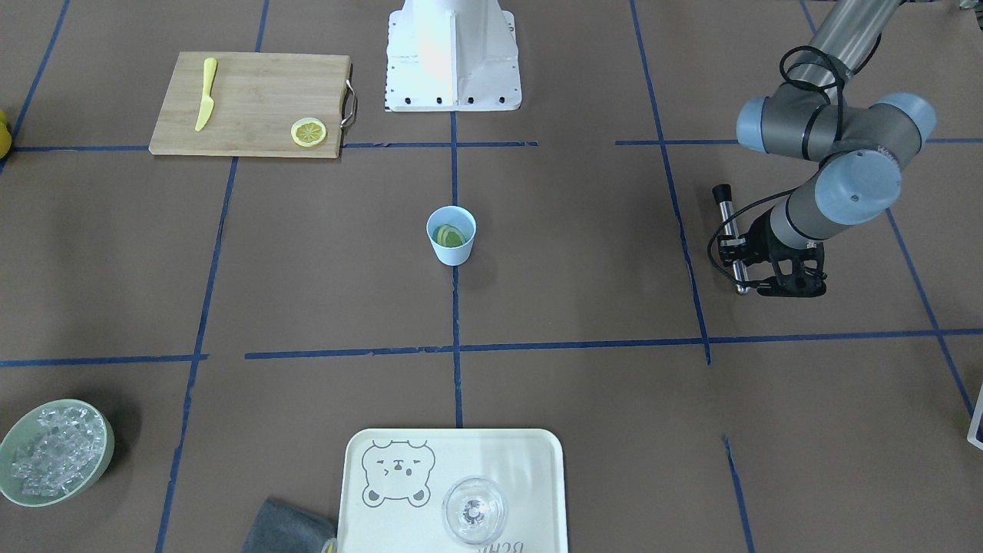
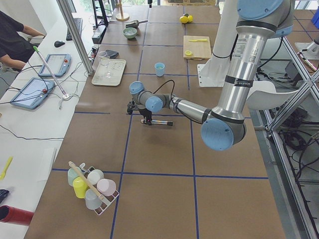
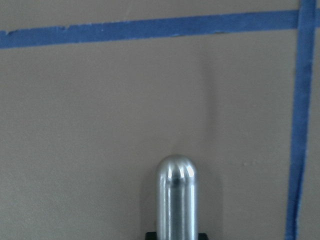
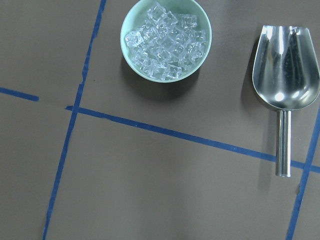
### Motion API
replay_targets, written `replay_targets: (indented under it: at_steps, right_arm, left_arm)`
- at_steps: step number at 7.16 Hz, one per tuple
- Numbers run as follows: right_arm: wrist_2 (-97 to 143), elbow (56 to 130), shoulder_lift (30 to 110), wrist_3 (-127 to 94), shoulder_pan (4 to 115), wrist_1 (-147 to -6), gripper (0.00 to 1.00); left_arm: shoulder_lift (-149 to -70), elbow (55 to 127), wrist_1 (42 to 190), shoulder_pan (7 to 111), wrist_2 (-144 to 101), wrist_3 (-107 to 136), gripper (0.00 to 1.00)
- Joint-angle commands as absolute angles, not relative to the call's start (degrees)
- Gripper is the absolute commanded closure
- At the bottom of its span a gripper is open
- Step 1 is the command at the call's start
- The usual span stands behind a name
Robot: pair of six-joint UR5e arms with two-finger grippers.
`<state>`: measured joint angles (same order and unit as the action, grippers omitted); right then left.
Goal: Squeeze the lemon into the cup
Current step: 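Close the left gripper around the top of the standing metal rod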
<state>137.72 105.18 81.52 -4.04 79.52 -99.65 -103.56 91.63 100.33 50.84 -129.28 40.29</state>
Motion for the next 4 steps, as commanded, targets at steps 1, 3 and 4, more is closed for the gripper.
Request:
replay_targets:
  at_steps: [1, 3, 4]
  right_arm:
    - [137.3, 106.2, 81.5, -4.3, 79.6, -99.7, 0.0]
    - [136.8, 106.3, 81.0, -4.7, 79.6, -99.8, 0.0]
    - [136.8, 106.3, 81.1, -4.8, 79.6, -99.8, 0.0]
  left_arm:
    - [-103.2, 99.0, 99.9, 53.2, -125.1, 40.2, 1.0]
    - [-104.3, 102.0, 99.8, 53.1, -114.0, 41.6, 1.0]
    - [-107.8, 101.8, 99.7, 52.9, -110.3, 45.1, 1.0]
